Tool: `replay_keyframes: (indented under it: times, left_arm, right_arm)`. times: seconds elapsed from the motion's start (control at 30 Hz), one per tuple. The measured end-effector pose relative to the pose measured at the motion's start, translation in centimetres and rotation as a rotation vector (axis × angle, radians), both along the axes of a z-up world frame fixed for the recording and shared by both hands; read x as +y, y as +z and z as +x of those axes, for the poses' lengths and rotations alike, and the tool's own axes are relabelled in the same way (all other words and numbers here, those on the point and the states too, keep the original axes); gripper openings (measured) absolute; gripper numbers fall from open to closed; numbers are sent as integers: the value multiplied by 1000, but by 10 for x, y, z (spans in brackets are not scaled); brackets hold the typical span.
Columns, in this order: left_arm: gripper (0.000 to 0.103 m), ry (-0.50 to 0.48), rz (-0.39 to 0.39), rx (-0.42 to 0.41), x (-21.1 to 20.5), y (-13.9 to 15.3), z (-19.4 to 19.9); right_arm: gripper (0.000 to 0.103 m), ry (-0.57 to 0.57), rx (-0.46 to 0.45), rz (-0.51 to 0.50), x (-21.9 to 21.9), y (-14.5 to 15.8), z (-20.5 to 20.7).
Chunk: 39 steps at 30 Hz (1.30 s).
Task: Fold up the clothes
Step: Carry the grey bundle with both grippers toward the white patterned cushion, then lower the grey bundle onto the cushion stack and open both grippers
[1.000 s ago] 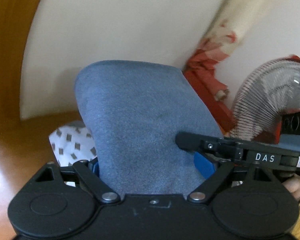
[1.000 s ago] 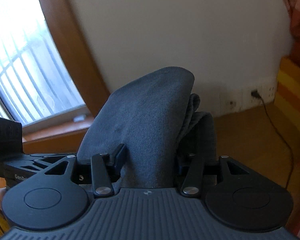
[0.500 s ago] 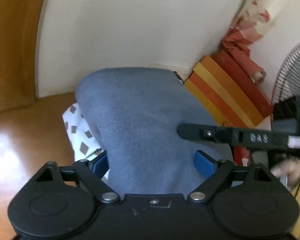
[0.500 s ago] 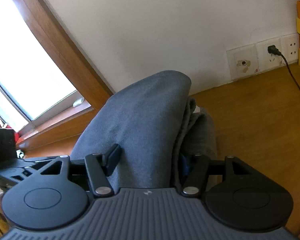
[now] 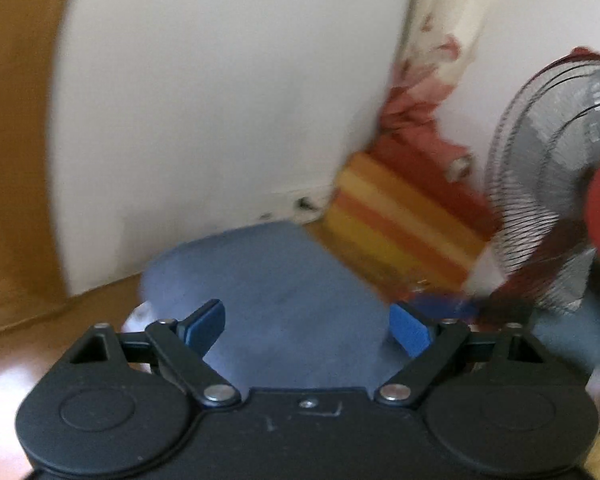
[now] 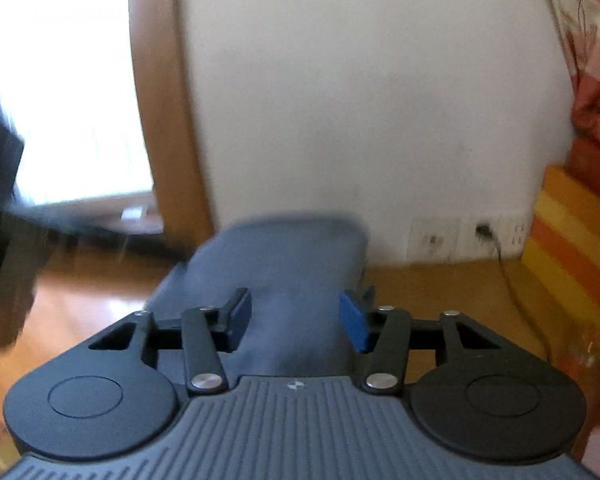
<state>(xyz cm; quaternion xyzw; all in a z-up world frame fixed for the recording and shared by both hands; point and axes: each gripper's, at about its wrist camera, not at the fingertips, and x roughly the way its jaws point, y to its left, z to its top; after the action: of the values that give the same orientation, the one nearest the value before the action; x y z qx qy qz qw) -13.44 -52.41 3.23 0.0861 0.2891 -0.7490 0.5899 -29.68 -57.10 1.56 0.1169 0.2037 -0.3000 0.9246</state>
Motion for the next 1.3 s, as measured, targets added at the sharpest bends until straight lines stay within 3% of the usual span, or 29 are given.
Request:
replay_keyframes:
  times: [0.07, 0.17, 0.2, 0.27, 0.43, 0.57, 0.7, 0.8, 0.9, 0.97, 1.13, 1.23, 1.3]
  left_arm:
    - [95, -55, 10, 18, -17, -9, 2]
    - [94, -28, 124, -3, -46, -45, 9]
    - [94, -9, 164, -17, -51, -60, 11]
    - [95, 9, 162, -11, -48, -74, 13]
    - [95, -20, 113, 30, -39, -57, 19]
    - [95, -64, 68, 16, -46, -39, 17]
    - [95, -149, 83, -14, -81, -35, 4]
    - [96, -161, 109, -98, -107, -47, -4]
    - [99, -167, 77, -234, -107, -55, -15]
    - [100, -181, 51, -266, -100, -53, -18]
    - [100, -199, 59, -220, -82, -47, -4]
    - [100, -198, 74, -178, -76, -45, 8]
    - [100, -182, 92, -170, -70, -44, 15]
  right_arm:
    - [52, 3, 57, -27, 13, -17, 6]
    - [55, 3, 150, -114, 26, -39, 15]
    - [55, -2, 157, -139, 27, -42, 15]
    - [55, -1, 143, -133, 27, -40, 11]
    - [55, -24, 165, -158, 33, -30, 12]
    - [56, -78, 94, -134, 46, -20, 5]
    - [59, -106, 38, -94, 63, -20, 9]
    - [60, -126, 73, -63, 68, -38, 22]
    - [60, -174, 108, -83, 75, -47, 31]
    - [60, -209, 108, -97, 84, -43, 34]
    - [60, -263, 61, -157, 125, -19, 40]
    - [60, -253, 39, -176, 150, -20, 48]
    - [60, -262, 104, -153, 156, -31, 57]
